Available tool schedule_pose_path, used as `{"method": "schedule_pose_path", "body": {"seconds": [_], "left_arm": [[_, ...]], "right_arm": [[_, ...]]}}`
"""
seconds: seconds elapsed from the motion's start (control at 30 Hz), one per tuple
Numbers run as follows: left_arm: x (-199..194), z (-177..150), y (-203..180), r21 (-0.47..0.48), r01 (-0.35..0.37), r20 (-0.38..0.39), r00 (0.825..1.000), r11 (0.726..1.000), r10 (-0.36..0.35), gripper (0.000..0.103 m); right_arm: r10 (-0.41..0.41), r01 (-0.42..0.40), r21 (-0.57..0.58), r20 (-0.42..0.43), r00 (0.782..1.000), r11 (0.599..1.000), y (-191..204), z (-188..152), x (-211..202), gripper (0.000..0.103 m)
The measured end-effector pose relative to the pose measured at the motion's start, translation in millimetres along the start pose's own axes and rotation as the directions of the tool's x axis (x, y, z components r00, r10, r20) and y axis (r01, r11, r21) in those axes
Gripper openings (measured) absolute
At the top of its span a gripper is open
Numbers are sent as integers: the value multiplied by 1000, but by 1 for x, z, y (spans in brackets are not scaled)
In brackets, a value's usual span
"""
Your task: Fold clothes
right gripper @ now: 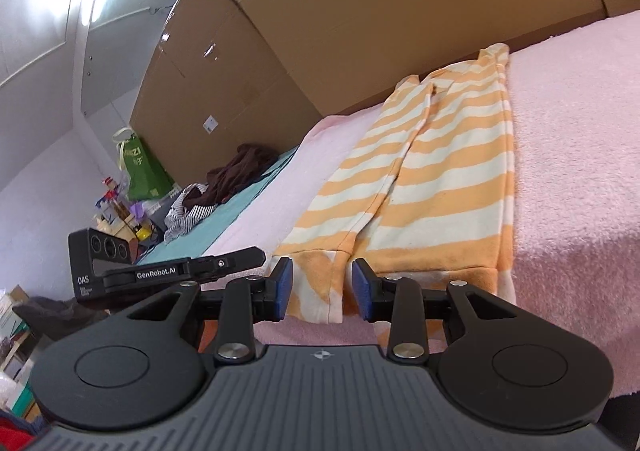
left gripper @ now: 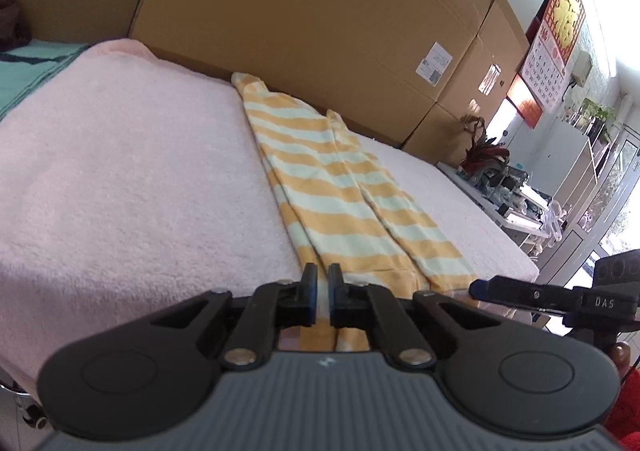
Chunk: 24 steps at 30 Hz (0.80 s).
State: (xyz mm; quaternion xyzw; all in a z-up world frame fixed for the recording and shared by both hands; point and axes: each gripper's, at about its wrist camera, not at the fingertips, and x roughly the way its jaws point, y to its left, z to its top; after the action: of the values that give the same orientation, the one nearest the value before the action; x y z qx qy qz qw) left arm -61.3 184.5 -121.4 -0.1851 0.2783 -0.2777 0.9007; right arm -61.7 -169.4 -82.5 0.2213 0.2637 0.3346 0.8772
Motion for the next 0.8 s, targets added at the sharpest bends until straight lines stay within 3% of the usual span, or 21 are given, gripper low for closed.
{"method": "schedule_pose_path", "body": {"seconds": [0.03,0.1,0.13,0.3,0.43,0.53,0.57,0.6,0.7,0.8], "left_arm": [[-1,-3,-1,-5,15,-6,1000,1000,-15,6],[-1,-11,-7,6,42,-7,999,999,-42,30],[1,-14,-12,32,26,-7,1000,999,-26,33],[12,-23,-17,59,-26,-25,999,998,28,34],[18,-23,-16,63,-29,-36,999,998,31,34],[24,-25,-16,61,-31,-40,999,998,34,20],[24,-25,-16,61,-33,-39,999,998,35,5],[23,-25,-16,57,-32,-34,999,998,34,0],[13,-22,-16,52,-15,-12,1000,999,16,0],[15,-23,-17,82,-39,-32,999,996,42,0]], "right_arm": [[-17,17,2,12,1000,1000,-1,0,-3,39],[-47,47,11,34,998,999,-6,-1,-9,39],[-58,57,27,42,997,998,-10,-2,-10,39],[-88,82,95,54,995,992,-24,-8,-17,41],[-126,122,66,63,990,990,-23,-10,-23,41],[-160,157,47,74,984,987,-24,-12,-28,41],[-167,164,45,78,983,985,-25,-13,-30,41],[-176,173,43,81,981,984,-26,-14,-32,41],[-215,215,20,84,973,977,-29,-17,-34,41],[-245,246,2,76,966,969,-34,-20,-30,42]]}}
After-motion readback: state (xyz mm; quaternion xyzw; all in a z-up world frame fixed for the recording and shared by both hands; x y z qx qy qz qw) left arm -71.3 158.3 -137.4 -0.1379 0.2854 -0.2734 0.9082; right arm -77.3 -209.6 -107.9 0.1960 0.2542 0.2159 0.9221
